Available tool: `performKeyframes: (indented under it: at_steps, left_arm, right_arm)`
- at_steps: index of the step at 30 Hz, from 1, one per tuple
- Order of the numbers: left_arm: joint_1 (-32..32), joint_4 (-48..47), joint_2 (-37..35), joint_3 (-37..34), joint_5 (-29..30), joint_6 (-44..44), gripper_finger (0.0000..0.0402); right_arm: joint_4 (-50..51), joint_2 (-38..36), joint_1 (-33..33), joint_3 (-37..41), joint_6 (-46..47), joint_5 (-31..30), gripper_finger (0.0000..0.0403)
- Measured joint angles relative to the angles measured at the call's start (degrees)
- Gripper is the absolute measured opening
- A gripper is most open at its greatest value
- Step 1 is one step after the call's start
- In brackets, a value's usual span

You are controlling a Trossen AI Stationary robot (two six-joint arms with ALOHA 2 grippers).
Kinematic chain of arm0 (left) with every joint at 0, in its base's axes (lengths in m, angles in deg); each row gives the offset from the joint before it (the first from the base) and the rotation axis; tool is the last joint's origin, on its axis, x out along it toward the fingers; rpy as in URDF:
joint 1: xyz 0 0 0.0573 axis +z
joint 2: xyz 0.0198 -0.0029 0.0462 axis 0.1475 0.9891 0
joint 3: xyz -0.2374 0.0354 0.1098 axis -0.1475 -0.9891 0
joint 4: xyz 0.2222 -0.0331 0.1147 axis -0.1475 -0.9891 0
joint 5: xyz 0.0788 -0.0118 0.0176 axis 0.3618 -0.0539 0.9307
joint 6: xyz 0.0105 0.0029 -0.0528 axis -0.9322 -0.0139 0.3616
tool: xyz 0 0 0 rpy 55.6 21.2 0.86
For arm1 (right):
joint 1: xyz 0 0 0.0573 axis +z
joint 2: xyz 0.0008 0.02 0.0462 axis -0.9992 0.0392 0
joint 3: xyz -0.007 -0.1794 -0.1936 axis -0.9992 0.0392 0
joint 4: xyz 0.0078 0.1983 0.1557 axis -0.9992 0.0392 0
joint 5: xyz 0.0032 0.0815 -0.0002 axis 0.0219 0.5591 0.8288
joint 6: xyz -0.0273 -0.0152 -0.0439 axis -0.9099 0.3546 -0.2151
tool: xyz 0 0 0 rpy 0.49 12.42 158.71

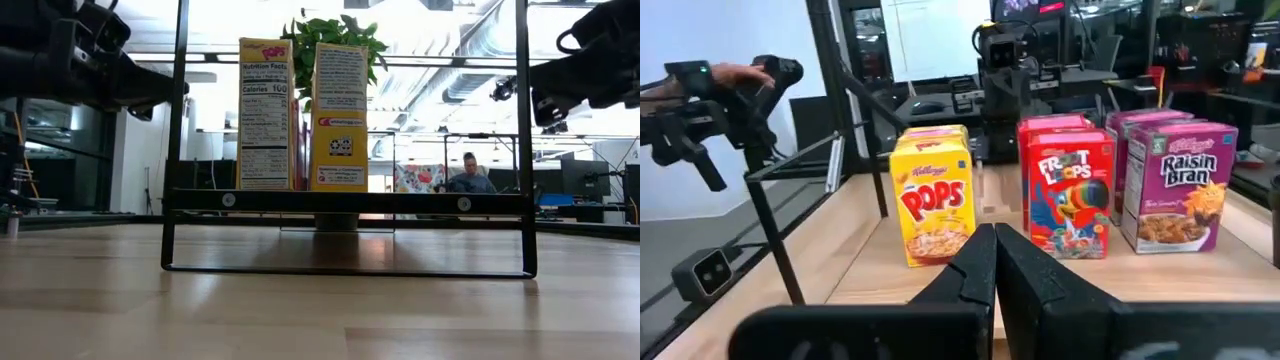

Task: Stack cereal on shelf
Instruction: Return to Home Position

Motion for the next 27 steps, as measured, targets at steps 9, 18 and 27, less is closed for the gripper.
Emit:
performKeyframes:
  at_steps: [9,18,27]
  left_arm:
    - [0.0,-11.4,-11.8,0.0,0.0,0.0,0.0003]
    - [-0.1,-26.0,-25.5,0.0,-1.8,0.0,0.0003]
    - [-0.1,-26.9,-28.7,0.0,-2.2,0.0,0.0003]
  right_arm:
    - [-0.7,0.3,0.0,0.0,-0.3,-4.5,0.0000]
    - [-0.7,0.2,-0.1,0.0,3.0,-3.8,0.0000]
    - [-0.3,0.3,-0.4,-1.1,2.9,-4.7,0.0000]
